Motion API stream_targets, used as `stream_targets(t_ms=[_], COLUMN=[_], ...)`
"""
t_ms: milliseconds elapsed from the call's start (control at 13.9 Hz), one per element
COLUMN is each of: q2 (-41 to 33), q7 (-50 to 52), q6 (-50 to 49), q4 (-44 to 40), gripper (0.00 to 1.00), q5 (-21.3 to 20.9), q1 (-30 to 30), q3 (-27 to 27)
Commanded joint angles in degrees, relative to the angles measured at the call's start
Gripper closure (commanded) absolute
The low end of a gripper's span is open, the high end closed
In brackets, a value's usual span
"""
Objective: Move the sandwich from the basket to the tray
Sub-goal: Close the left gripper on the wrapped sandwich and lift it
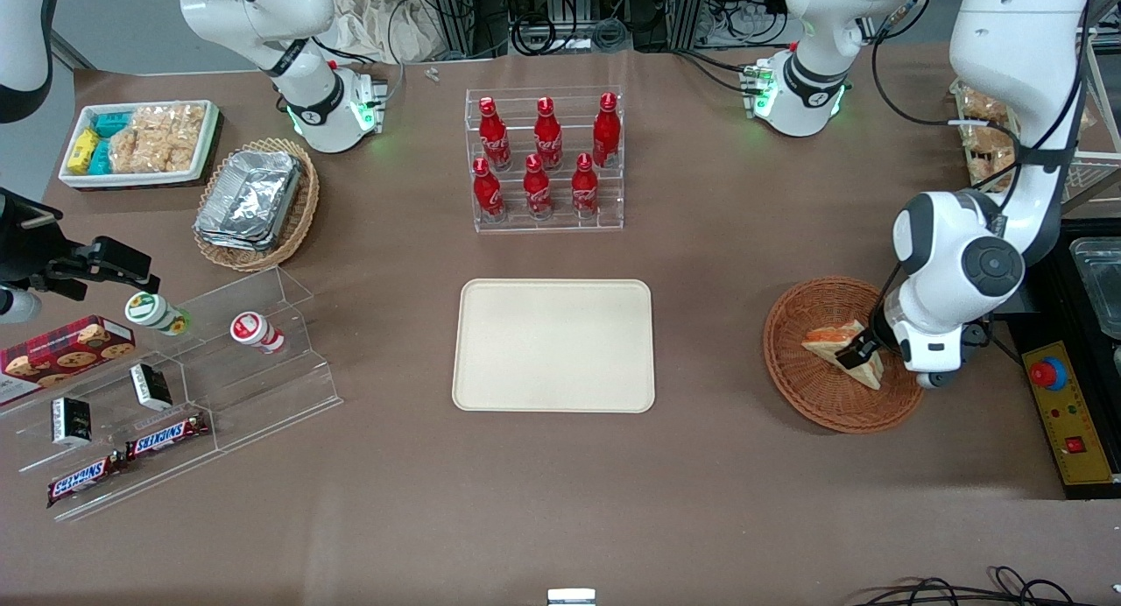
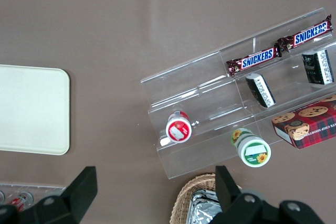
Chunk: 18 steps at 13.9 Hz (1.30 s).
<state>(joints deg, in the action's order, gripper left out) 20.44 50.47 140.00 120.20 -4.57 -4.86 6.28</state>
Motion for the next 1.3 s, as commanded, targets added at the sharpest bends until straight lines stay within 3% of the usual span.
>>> stream_targets(t_ms=[0,72,144,216,288,360,721,1009,1225], q2=[1.79,2.23,2.93,3.37,3.55,4.08,3.73,2.67,1.19], q7=[5.51,6.65,7.62,9.54,11.65,12.02,12.46,10.45,3.87], q6=[1.68,1.68,1.60,1.60,1.60,1.60,-1.63,-27.08,-40.20], q4=[-1.02,-1.63,-2.33,-3.03,-3.56,-4.18,-6.20,-20.14,-26.93], gripper=[0.00,0.00,0.08,0.35,0.71,0.97,1.00,1.00,1.00], q5=[-1.40,-1.40,-1.14,-0.88,-0.96,-0.96,-1.14,-1.84,-1.67], q1=[0.11,0.11,0.11,0.11,0.29,0.37,0.46,0.73,0.99], q3=[0.13,0.13,0.13,0.22,0.22,0.31,0.31,0.48,0.75])
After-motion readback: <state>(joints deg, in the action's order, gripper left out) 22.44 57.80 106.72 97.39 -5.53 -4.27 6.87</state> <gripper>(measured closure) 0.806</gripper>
